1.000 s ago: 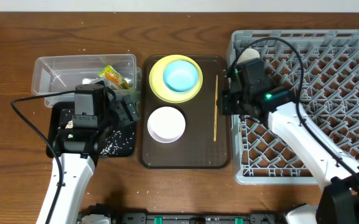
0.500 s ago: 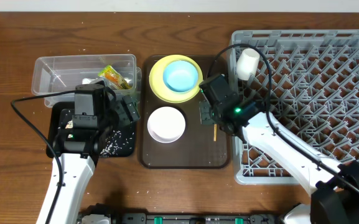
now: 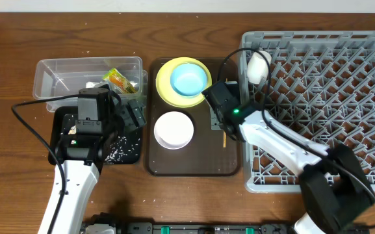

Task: Sort waste into correct bins and load items into the dishwasher rack
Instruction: 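Move the right gripper back to the second chopstick on the brown tray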

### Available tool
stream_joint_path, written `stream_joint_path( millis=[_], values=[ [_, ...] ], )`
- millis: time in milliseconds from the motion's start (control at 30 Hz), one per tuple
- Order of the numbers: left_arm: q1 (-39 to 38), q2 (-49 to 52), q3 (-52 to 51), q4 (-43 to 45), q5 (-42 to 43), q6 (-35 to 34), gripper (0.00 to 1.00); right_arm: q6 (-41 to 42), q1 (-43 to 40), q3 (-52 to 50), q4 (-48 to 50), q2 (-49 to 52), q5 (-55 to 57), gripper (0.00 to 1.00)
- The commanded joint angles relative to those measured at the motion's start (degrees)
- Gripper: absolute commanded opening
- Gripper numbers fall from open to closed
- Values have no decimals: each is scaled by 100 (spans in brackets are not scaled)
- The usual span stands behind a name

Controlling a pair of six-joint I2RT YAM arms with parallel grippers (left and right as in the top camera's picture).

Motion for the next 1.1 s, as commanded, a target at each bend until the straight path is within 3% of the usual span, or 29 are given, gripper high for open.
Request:
stream_joint_path(
  millis=[0, 233, 467, 1067],
  values=[
    [-9, 22, 146, 13, -72, 35, 92, 116, 46, 35, 81, 282, 142, 33],
    [-9, 22, 146, 13, -72, 35, 92, 138, 31, 35, 247, 638, 227, 37],
    [-9, 22, 146, 13, -72, 35, 92, 334, 48, 35, 286, 654, 61, 27],
    [-9, 22, 146, 11, -72, 35, 92, 501, 52, 0, 269, 658, -81, 22]
  ],
)
